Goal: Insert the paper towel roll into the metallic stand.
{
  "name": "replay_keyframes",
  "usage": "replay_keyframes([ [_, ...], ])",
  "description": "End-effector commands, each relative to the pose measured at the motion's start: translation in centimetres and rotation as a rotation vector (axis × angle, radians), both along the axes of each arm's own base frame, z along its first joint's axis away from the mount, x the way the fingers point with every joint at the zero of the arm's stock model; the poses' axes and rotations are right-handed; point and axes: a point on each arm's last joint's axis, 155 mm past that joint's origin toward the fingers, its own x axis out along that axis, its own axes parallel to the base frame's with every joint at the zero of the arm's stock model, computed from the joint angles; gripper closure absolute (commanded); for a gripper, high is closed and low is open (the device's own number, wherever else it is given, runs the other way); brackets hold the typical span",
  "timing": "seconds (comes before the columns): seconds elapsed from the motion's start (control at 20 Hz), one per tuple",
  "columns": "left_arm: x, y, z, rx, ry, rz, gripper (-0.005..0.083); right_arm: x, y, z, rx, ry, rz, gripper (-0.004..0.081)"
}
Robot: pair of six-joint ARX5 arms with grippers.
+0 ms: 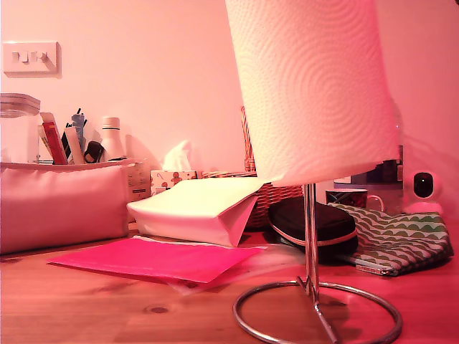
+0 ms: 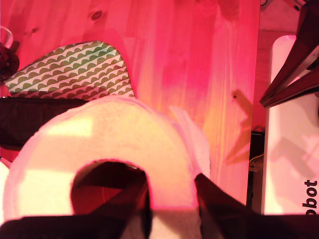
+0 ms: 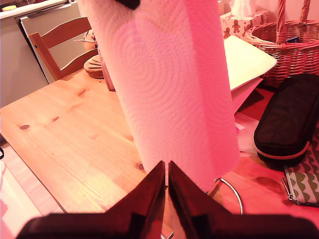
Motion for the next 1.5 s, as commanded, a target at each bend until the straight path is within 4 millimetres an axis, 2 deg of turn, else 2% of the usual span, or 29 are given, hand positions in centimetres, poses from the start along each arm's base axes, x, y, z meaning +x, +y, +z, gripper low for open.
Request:
replay_keyframes([
  [0.0,0.1,-0.3,-0.3,-0.004,0.007,0.003,0.0575,-0.1,0.1,0.6,0.018,-0.008,0.003,0.0783],
  [0.25,-0.1,-0.5,-0.2,-0.012,0.019,-0.005,0.0536,-0.1,0.1,0.6,0.018,-0.008,0.003,0.0783],
  [0.35,-0.4,-0.6,-0.2,-0.021,0.033,-0.013,0.0443,-0.1,0.1,0.6,0.018,-0.008,0.003,0.0783],
  [0.7,-1.2,-0.8,0.2,-0.028,0.03,-0.026,0.0441,0.0,0.1,0.7,0.019,-0.01,0.003,0.0783],
  [0.8,-1.4,-0.5,1.0,-0.045,0.021,-0.023,0.0508,0.0,0.1,0.7,0.019,-0.01,0.002,0.0783],
  [0.85,-1.5,-0.3,1.5,-0.059,0.026,-0.005,0.0568,0.0,0.1,0.7,0.02,-0.011,0.001,0.0783],
  [0.95,-1.8,0.2,2.6,-0.087,0.03,0.021,0.0749,0.2,-0.1,0.8,0.02,-0.015,-0.011,0.0783],
  [1.0,-1.9,0.6,3.3,-0.105,0.031,0.036,0.0794,0.3,-0.2,0.8,0.019,-0.019,-0.024,0.0783],
  [1.15,-2.5,1.4,4.9,-0.147,0.027,0.051,0.0793,0.4,-0.3,1.0,0.024,-0.021,-0.029,0.0783],
  [1.25,-3.4,1.4,5.7,-0.186,0.071,0.035,0.0792,0.9,-0.5,2.1,0.056,-0.052,-0.059,0.0783],
  [1.45,-2.0,2.6,6.3,-0.201,0.059,0.09,0.0792,3.0,-2.8,3.8,0.004,-0.186,-0.207,0.0783],
])
